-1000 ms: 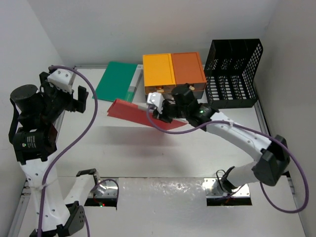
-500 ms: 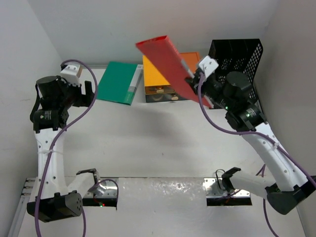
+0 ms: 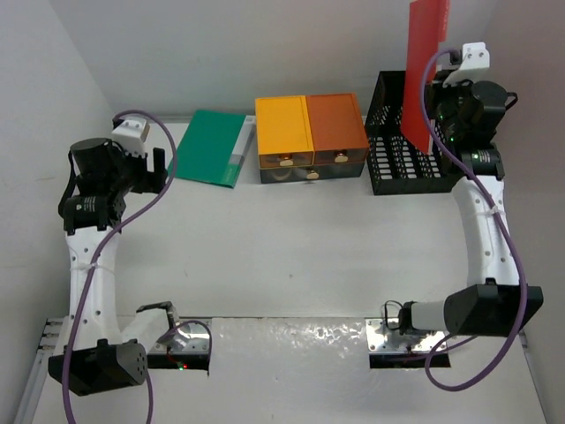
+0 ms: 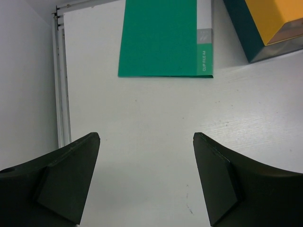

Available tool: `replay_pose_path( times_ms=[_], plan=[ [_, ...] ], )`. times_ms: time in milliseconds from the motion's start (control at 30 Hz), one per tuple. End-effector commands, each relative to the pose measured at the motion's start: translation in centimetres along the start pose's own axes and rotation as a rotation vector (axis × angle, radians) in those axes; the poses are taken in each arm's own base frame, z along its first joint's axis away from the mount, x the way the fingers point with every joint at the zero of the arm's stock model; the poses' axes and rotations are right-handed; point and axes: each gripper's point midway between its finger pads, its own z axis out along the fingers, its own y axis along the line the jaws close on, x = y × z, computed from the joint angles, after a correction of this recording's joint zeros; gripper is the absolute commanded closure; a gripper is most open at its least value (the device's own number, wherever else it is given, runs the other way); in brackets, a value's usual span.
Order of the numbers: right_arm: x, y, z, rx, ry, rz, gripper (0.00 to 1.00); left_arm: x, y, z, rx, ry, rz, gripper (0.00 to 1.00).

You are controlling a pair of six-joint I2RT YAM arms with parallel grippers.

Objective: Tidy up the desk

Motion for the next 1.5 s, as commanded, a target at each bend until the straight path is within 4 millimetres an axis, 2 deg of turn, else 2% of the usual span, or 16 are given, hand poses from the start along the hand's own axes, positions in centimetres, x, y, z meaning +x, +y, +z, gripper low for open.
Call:
replay_pose_path(
  times_ms=[0,100,133,167,200,300,333,367,433,733,867,1000,1067,1167,1267,1467],
  plan=[
    [-3.8,-0.7,0.1,-0.002,-0.181,0.054,1.00,-0.9,0.8,0.8,-0.025,-0.024,0.015,0.21],
    [-3.2,-1.3,0.9,0.007,-0.218,0.060,1.00,-1.0,1.3,1.5,-0.034,-0.005,0.006,0.21],
    [-2.2,-1.3,1.3,-0.004,-0.211,0.059,1.00,-1.3,1.5,1.7,-0.040,-0.008,0.005,0.21],
    [-2.8,-1.1,1.6,-0.019,-0.251,0.049,1.00,-1.4,1.6,2.0,-0.042,-0.005,0.001,0.21],
    [-1.5,-0.9,2.2,-0.035,-0.238,0.046,1.00,-1.5,1.8,2.1,-0.044,-0.006,0.002,0.21],
    [-0.9,-1.0,2.9,-0.033,-0.273,0.015,1.00,-1.3,2.3,3.0,-0.061,0.014,-0.003,0.21],
    [0.6,-1.1,3.2,-0.027,-0.258,-0.001,1.00,-1.0,2.6,3.4,-0.070,0.028,-0.006,0.21],
    [0.4,-1.3,3.3,-0.017,-0.288,-0.019,1.00,-1.0,2.7,3.6,-0.074,0.028,-0.007,0.21],
    [2.6,-1.4,3.9,-0.012,-0.260,-0.023,1.00,-0.8,3.0,4.1,-0.086,0.040,-0.014,0.22],
    [7.1,-1.2,4.3,-0.004,-0.333,-0.025,1.00,-1.0,4.3,5.1,-0.133,0.056,-0.016,0.21],
    [7.5,-1.0,3.6,-0.002,-0.418,-0.022,1.00,-0.8,4.2,5.5,-0.121,0.054,-0.004,0.21],
    [9.0,-0.4,3.3,-0.024,-0.411,-0.001,1.00,-0.5,4.4,5.9,-0.131,0.064,-0.003,0.21],
    [9.4,-0.4,2.4,-0.012,-0.434,0.001,1.00,-0.3,4.5,6.0,-0.135,0.071,-0.001,0.20],
    [8.6,-0.4,1.3,0.000,-0.491,0.004,1.00,-0.3,4.6,6.1,-0.138,0.074,-0.001,0.20],
    [8.4,-0.3,1.3,-0.009,-0.532,0.001,1.00,-0.3,4.7,6.1,-0.139,0.075,-0.001,0.20],
    [10.2,-0.3,1.7,0.001,-0.535,-0.021,1.00,-0.3,4.5,6.6,-0.127,0.079,-0.007,0.20]
  ],
)
